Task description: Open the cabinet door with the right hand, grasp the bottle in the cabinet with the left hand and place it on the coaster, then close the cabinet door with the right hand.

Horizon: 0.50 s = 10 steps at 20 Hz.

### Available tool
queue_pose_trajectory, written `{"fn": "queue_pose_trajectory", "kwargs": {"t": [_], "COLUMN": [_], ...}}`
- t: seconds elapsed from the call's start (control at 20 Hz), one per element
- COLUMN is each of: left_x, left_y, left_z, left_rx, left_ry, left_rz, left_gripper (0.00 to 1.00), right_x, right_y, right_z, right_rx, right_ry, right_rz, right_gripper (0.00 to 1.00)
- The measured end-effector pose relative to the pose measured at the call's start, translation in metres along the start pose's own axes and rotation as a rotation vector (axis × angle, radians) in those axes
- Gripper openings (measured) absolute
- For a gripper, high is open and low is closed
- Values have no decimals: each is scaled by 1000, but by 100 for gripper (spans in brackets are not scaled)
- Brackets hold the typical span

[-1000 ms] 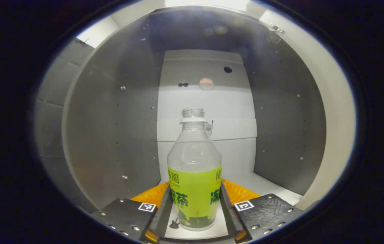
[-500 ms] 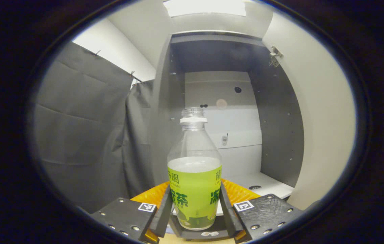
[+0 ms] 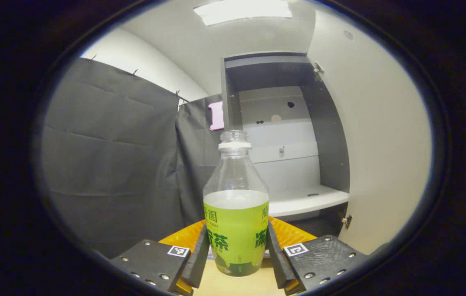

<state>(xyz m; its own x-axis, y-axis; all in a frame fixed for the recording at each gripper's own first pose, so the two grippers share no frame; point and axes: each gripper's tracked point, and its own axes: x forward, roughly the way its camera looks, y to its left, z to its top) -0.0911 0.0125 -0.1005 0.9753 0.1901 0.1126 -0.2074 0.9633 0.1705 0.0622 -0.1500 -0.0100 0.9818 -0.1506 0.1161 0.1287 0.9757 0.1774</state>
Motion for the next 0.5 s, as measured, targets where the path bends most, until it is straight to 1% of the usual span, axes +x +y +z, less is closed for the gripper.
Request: {"fn": "queue_pose_trajectory", "kwargs": {"t": [0.1,0.15,0.2,0.25,0.3,0.35,0.5], "left_x": [-26,-37,-48,-59,-68,-76,-100], "left_y": [-5,-5,-8,-9,-7,-7,-4], "left_z": [-25,-44,-65,-84,-103,-124,-190], "left_rx": [27,26,11,10,16,21,-5], "left_ry": [12,22,29,35,38,51,101], "left_rz": [-13,-17,-34,-35,-30,-30,-23], "left_gripper": [75,68,68,68,68,68,68], "right_x": [2,2,2,-1,-4,-9,-16], "right_y": [4,6,5,1,-1,-3,-5], "right_z": [-14,-25,-38,-49,-58,-66,-95], "right_rx": [31,22,-17,-62,-93,-107,-125], "right_ry": [-2,2,14,23,29,32,65], "right_rz": [-24,-32,-50,-69,-81,-93,-120], "right_gripper": [92,92,92,92,88,92,92]}}
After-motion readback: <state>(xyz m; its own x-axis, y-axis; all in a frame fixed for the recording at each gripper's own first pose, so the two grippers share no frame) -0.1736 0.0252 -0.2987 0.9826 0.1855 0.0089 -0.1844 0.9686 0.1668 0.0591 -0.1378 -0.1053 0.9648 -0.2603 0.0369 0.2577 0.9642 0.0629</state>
